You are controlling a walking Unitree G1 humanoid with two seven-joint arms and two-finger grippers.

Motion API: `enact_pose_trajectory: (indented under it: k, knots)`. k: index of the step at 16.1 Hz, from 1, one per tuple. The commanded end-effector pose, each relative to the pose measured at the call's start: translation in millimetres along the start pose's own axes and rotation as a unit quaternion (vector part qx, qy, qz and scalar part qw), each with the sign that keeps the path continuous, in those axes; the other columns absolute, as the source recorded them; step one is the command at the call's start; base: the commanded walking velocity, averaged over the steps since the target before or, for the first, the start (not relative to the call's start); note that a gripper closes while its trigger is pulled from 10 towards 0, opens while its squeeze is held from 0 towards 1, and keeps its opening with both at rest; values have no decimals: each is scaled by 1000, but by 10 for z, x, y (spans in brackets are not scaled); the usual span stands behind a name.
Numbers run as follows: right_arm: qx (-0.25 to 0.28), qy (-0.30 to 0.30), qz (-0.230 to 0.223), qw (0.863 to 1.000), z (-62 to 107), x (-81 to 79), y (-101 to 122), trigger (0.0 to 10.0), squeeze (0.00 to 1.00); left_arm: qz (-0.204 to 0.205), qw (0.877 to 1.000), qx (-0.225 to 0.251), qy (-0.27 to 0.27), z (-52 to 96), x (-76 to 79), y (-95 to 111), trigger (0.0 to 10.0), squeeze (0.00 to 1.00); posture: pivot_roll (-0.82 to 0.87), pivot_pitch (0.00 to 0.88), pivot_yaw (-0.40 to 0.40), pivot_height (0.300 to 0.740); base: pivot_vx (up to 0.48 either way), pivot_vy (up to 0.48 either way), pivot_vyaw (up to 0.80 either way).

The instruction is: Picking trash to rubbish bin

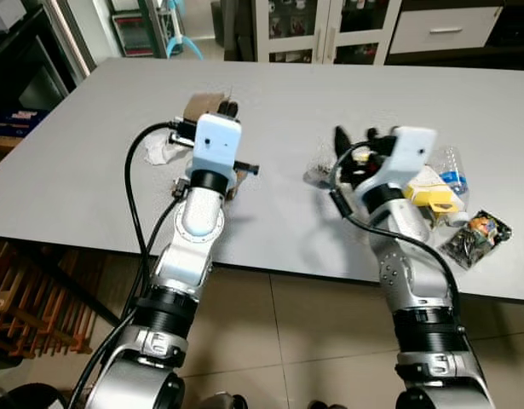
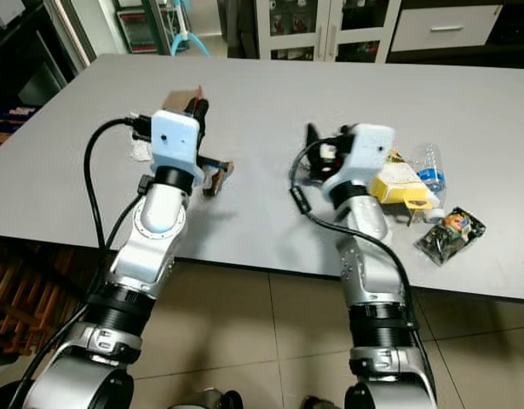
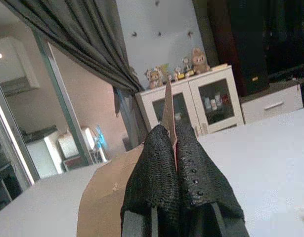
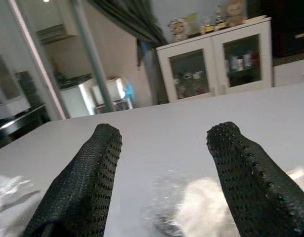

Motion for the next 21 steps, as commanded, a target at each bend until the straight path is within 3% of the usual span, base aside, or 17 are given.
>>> enact_pose_trajectory:
  k: [1, 9, 14, 21]
  knots:
    - [8, -17, 5, 1000, -22, 59, 41, 10000, 0, 8, 1000, -14, 22, 44, -114, -100, 10000, 0, -48, 80, 82, 740, 0, 0, 0]
    - [26, -67, 38, 997, -17, 324, 147, 10000, 0, 8, 999, -1, 44, 108, -287, -68, 10000, 0, -48, 87, 77, 740, 0, 0, 0]
    - [21, -61, 42, 997, -33, 325, 132, 10000, 0, 14, 999, -9, 37, 126, -184, -132, 10000, 0, -58, 76, 55, 740, 0, 0, 0]
    - [20, -54, 53, 997, -33, 372, 172, 10000, 0, 34, 999, -21, 9, 114, 87, -214, 10000, 0, -99, 53, 15, 740, 0, 0, 0]
Point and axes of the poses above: a point about 5 cm out from each wrist's last joint towards the gripper, its own z axis pointing back from the gripper into the wrist, its own y axis along the axis of the wrist's last joint, x = y × z, the point moved 5 cm from there along -z, pointing out of the wrist towards the gripper, and after that the axes turned 11 degrees about z, right-handed, at the moved point
